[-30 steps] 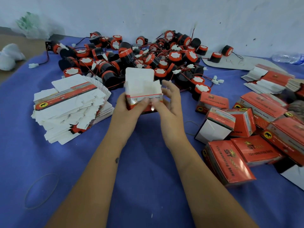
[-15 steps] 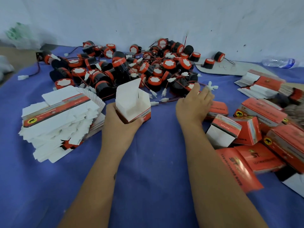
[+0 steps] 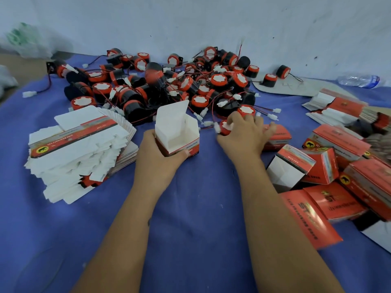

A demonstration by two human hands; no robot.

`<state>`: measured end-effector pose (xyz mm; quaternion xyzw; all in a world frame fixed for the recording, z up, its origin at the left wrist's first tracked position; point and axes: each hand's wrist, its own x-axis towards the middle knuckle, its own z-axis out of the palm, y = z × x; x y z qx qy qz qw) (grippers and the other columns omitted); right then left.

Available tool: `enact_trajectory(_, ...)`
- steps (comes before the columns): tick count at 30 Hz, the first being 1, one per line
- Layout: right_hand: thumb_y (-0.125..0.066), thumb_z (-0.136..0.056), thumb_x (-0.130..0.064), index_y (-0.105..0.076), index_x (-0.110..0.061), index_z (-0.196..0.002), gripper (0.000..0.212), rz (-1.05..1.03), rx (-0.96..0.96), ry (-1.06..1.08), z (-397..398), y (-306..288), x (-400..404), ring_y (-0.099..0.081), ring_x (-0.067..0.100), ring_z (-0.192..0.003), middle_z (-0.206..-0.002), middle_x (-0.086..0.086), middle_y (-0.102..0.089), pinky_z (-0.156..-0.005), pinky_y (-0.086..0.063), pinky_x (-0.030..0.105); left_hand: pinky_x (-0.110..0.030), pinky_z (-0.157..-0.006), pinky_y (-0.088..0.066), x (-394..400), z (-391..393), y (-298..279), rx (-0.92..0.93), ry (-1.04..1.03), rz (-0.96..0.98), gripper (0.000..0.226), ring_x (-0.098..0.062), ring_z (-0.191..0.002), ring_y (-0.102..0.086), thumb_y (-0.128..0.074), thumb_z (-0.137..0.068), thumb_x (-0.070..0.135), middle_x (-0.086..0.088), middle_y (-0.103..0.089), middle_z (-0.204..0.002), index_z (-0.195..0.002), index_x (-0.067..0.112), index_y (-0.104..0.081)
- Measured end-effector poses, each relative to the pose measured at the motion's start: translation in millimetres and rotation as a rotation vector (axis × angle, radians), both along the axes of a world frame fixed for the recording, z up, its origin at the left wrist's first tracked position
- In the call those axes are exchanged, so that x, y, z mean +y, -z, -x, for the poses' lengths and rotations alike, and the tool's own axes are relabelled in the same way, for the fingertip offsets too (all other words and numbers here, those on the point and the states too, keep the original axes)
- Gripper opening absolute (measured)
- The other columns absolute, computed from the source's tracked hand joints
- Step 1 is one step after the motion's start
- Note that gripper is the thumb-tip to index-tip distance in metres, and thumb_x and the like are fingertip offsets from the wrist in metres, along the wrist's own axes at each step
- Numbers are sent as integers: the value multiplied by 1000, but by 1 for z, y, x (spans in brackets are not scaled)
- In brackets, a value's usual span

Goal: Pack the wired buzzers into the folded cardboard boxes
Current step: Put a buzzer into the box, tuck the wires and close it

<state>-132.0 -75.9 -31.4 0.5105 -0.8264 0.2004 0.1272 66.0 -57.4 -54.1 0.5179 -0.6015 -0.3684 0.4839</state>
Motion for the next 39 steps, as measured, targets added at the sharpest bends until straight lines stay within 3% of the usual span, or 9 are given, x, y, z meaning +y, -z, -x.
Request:
enact_trajectory(5, -65, -78, -55, -46, -21, -127, 62, 6, -55, -182, -25, 8, 14, -44, 27, -115, -122, 3, -49, -95, -31, 42, -10, -63, -38, 2, 0, -2, 2, -49, 23, 61, 10, -89, -53, -85, -65, 41, 24, -54, -99, -108, 30, -44)
enact_trajectory(9, -73, -76, -38, -51, -28, -127, 56, 81, -450, -357, -35, 14, 36, -39, 24, -122, -132, 0, -44, -94, -42, 37, -15, -64, -40, 5, -2, -2, 5, -111, 59, 55, 7, -86, -54, -85, -67, 37, 22, -54, -95, -103, 30, -44)
enact_trajectory(12, -74, -75, -33, -49, -36, -125, 57, 63, -605, -419, -38, 15, 49, -50, 21, -114, -119, -2, -58, -92, -48, 41, -10, -64, -40, 8, -4, -2, -5, -114, 71, 59, 6, -88, -55, -86, -68, 37, 24, -53, -96, -109, 27, -44)
enact_trajectory(16, -77, -78, -34, -49, -27, -132, 61, 461, -635, -361, -47, 7, 61, -45, 7, -111, -118, -8, -53, -95, -41, 16, -16, -73, -44, 10, -12, -1, -42, -65, 63, 66, -5, -96, -58, -88, -66, 33, 19, -56, -104, -118, 27, -47)
enact_trajectory(18, -76, -80, -35, -48, -18, -135, 65, 672, -553, -328, -54, 2, 66, -43, 9, -117, -124, -8, -50, -100, -32, 10, -22, -76, -46, 9, -16, -1, -67, -46, 57, 66, -11, -102, -59, -88, -66, 29, 15, -58, -109, -120, 24, -50)
enact_trajectory(22, -77, -79, -27, -51, -10, -129, 59, 836, -169, -487, -69, -1, 69, -47, 23, -120, -125, 14, -57, -101, -41, 38, -12, -71, -46, 12, -15, -4, -49, 15, 56, 66, 0, -95, -60, -88, -65, 28, 20, -60, -103, -120, 22, -51)
enact_trajectory(28, -75, -79, -38, -58, -11, -129, 59, 635, -89, -647, -90, 4, 66, -50, 22, -116, -119, 6, -62, -99, -33, 34, -9, -67, -45, 14, -15, -6, -118, 103, 53, 46, 18, -79, -56, -74, -79, 9, 24, -60, -92, -106, 37, -48)
enact_trajectory(34, -76, -77, -35, -69, -14, -110, 40, 527, -36, -650, -76, 4, 67, -62, 25, -100, -109, 4, -68, -93, -36, 34, -4, -69, -45, 17, -16, -9, -134, 180, 35, 55, 1, -91, -61, -79, -75, 10, 18, -63, -103, -108, 42, -48)
enact_trajectory(39, -73, -81, -31, -71, -9, -99, 29, 504, 13, -691, -83, 3, 67, -66, 27, -88, -103, 8, -71, -91, -39, 36, -27, -76, -55, 16, -19, -9, -124, 189, 9, 51, -10, -92, -65, -74, -78, 7, 17, -64, -100, -112, 36, -49)
